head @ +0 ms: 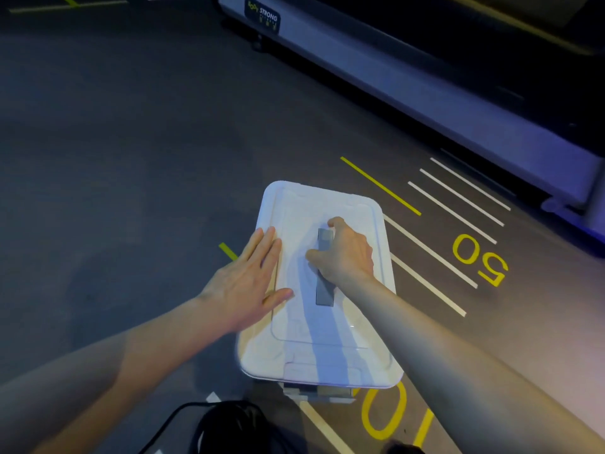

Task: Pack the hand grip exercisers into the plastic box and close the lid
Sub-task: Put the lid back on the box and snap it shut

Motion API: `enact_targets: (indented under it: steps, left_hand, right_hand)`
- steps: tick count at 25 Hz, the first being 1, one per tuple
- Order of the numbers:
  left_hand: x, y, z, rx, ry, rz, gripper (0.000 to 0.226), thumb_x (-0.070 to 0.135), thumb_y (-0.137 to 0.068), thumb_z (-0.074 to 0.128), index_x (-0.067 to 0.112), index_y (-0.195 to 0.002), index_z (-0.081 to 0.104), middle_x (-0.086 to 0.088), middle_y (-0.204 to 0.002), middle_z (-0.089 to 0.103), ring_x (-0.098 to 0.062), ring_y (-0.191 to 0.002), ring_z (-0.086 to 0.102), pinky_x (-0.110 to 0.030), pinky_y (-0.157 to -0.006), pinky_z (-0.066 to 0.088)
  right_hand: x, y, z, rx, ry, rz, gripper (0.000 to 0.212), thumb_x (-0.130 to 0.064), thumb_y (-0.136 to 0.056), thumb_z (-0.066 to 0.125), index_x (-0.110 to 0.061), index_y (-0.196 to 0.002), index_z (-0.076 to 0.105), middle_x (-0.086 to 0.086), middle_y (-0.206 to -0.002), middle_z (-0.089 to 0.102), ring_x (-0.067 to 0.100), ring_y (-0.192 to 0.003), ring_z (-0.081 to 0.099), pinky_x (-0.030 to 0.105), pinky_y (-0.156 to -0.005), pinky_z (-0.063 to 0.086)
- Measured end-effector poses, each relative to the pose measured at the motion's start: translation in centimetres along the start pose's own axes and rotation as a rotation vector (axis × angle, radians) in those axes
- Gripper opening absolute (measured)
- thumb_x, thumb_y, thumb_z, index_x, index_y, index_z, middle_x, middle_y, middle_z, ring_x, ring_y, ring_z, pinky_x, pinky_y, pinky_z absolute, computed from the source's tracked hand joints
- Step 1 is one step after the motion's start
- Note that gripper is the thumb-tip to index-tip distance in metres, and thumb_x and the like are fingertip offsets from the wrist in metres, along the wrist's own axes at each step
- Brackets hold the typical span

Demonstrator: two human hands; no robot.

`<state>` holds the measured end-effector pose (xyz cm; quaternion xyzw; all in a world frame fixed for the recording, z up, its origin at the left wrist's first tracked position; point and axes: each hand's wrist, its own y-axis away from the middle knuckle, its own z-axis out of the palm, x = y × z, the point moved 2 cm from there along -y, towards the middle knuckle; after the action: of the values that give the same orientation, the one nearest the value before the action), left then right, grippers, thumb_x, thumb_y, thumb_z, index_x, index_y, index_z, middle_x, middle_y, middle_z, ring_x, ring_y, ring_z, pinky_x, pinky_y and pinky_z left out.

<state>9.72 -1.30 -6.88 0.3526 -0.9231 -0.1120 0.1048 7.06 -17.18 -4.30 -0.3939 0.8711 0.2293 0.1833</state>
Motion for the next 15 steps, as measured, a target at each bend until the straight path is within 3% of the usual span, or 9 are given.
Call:
enact_targets:
  steps: [2,4,6,8,10,12,13,15]
  left_hand:
    - [0.2,-0.3,0.7,-0.009,0.032,0.02,0.089,0.063,-0.076,0.002,0.006,-0.143,-0.015,-0.002,-0.141,-0.035,-0.02,-0.135,-0.029,-0.031,-0.111,0.027]
    - [0.1,-0.6,1.5,0.004,0.041,0.02,0.09,0.064,-0.076,-0.003,0.007,-0.143,-0.016,-0.002,-0.14,-0.036,-0.021,-0.136,-0.029,-0.029,-0.111,0.029]
    - [0.0,-0.9,1.9,0.035,0.013,0.018,0.099,0.069,-0.067,-0.023,0.007,-0.144,-0.015,-0.002,-0.146,-0.032,-0.022,-0.136,-0.029,-0.028,-0.108,0.033]
    - [-0.4,-1.1,2.4,0.073,-0.004,0.022,0.111,0.069,-0.058,-0.037,0.006,-0.145,-0.01,-0.006,-0.152,-0.023,-0.024,-0.137,-0.025,-0.028,-0.106,0.036]
    - [-0.6,-1.5,2.1,0.117,-0.013,0.04,0.108,0.068,-0.068,-0.029,0.001,-0.145,0.005,-0.013,-0.155,-0.004,-0.027,-0.141,-0.013,-0.032,-0.107,0.033]
    - [-0.5,-1.7,1.9,0.141,-0.064,0.067,0.099,0.065,-0.076,-0.015,-0.001,-0.145,0.011,-0.015,-0.155,0.001,-0.03,-0.141,-0.01,-0.036,-0.115,0.016]
    - [-0.5,-1.8,1.9,0.123,-0.055,0.076,0.098,0.064,-0.073,-0.012,0.0,-0.145,0.008,-0.014,-0.155,-0.005,-0.029,-0.141,-0.014,-0.037,-0.117,0.006]
    - [-0.5,-2.1,1.5,0.102,-0.008,0.059,0.097,0.062,-0.072,-0.004,0.0,-0.143,0.017,-0.014,-0.156,-0.001,-0.028,-0.142,-0.013,-0.038,-0.117,0.007]
  right_hand:
    - [0.6,0.1,0.4,-0.014,0.048,0.007,0.055,-0.025,-0.08,0.062,-0.025,-0.132,0.041,0.005,-0.113,0.057,0.028,-0.098,0.051,0.029,-0.068,0.036]
    - [0.9,0.0,0.6,-0.027,0.168,-0.031,0.035,-0.024,-0.083,0.057,-0.019,-0.115,0.047,0.007,-0.102,0.054,0.029,-0.092,0.05,0.03,-0.066,0.035]
    - [0.7,-0.2,0.5,-0.022,0.372,-0.109,0.017,-0.025,-0.087,0.05,-0.013,-0.1,0.048,0.006,-0.094,0.047,0.03,-0.082,0.047,0.03,-0.063,0.032]
    - [0.9,-1.0,0.1,0.046,0.477,-0.192,0.026,-0.032,-0.092,0.045,-0.012,-0.106,0.053,0.007,-0.101,0.044,0.029,-0.09,0.045,0.032,-0.066,0.034]
    - [1.7,-2.6,0.0,0.101,0.469,-0.268,0.041,-0.043,-0.094,0.041,-0.016,-0.123,0.048,0.009,-0.129,0.04,0.029,-0.118,0.037,0.039,-0.086,0.037]
    - [3.0,-4.6,0.3,0.036,0.491,-0.305,0.058,-0.054,-0.095,0.032,-0.023,-0.144,0.027,0.004,-0.155,0.016,0.032,-0.141,0.012,0.049,-0.11,0.019]
    - [3.7,-5.5,0.5,-0.011,0.512,-0.298,0.065,-0.059,-0.094,0.027,-0.027,-0.149,0.015,-0.001,-0.159,0.004,0.031,-0.144,0.001,0.053,-0.113,0.008]
    - [4.7,-6.8,0.8,-0.039,0.55,-0.287,0.073,-0.066,-0.091,0.018,-0.029,-0.15,-0.001,-0.006,-0.159,-0.009,0.031,-0.145,-0.01,0.058,-0.113,-0.001]
